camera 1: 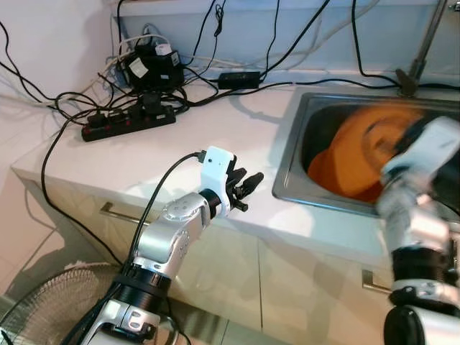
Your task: Kitchen organization
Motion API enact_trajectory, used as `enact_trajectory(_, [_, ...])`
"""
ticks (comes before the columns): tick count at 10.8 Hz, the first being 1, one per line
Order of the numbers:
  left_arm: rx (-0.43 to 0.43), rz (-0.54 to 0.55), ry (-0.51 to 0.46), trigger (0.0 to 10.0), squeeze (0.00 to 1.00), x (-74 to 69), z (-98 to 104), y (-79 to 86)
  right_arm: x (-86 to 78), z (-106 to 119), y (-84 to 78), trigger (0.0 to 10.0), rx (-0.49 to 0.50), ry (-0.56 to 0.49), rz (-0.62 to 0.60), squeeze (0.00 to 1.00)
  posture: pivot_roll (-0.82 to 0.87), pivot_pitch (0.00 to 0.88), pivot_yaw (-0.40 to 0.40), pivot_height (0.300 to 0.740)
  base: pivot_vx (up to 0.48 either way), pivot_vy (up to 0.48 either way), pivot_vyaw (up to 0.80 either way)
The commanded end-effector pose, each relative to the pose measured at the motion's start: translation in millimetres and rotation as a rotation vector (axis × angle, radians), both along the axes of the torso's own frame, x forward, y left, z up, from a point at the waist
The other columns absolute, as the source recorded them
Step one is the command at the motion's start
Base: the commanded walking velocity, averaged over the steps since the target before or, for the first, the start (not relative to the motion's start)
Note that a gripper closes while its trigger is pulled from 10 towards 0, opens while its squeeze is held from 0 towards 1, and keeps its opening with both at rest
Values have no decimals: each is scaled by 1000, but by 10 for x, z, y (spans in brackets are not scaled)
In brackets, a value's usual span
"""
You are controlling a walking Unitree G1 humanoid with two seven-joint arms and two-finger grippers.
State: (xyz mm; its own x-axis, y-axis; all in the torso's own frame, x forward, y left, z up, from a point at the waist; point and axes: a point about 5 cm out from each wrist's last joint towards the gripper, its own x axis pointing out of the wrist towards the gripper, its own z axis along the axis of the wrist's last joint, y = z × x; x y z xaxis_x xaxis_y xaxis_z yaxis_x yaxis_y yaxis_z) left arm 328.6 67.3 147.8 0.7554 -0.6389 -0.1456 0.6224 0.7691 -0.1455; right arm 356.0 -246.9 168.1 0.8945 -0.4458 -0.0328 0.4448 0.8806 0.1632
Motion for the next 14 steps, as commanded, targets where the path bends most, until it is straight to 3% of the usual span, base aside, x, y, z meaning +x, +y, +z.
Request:
enact_trajectory(1, [7,-5,-19,10000,0,-12,14,16,52,8,143,10000,-31,17,79,0,67,0,137,740,0,0,0])
enact_trajectory(2, [7,-7,-19,10000,0,-13,8,14,60,-39,207,10000,-31,36,112,0,65,0,138,740,0,0,0])
enact_trajectory(3, [7,-7,-21,10000,0,-12,3,7,76,-41,276,10000,-37,38,152,1000,64,0,137,740,0,0,0])
enact_trajectory(4, [6,-7,-21,10000,0,-12,2,5,80,-38,294,10000,-41,38,159,1000,64,0,137,740,0,0,0])
enact_trajectory(5, [6,-5,-25,10000,0,-12,2,4,86,-35,309,10000,-52,38,163,75,64,0,135,740,0,0,0])
enact_trajectory(6, [4,3,-32,10000,0,-8,5,8,88,-21,319,10000,-75,31,169,0,64,0,135,740,0,0,0])
enact_trajectory(9, [-4,35,-86,10000,0,12,29,18,69,131,359,10000,-144,-74,170,0,61,0,135,740,0,0,0])
enact_trajectory(12, [-32,146,-193,10000,0,70,98,80,-34,326,505,10000,-293,-241,224,0,62,0,134,740,0,0,0])
enact_trajectory(14, [-27,245,-301,10000,0,120,162,176,-119,313,628,10000,-267,-313,269,0,57,0,134,740,0,0,0])
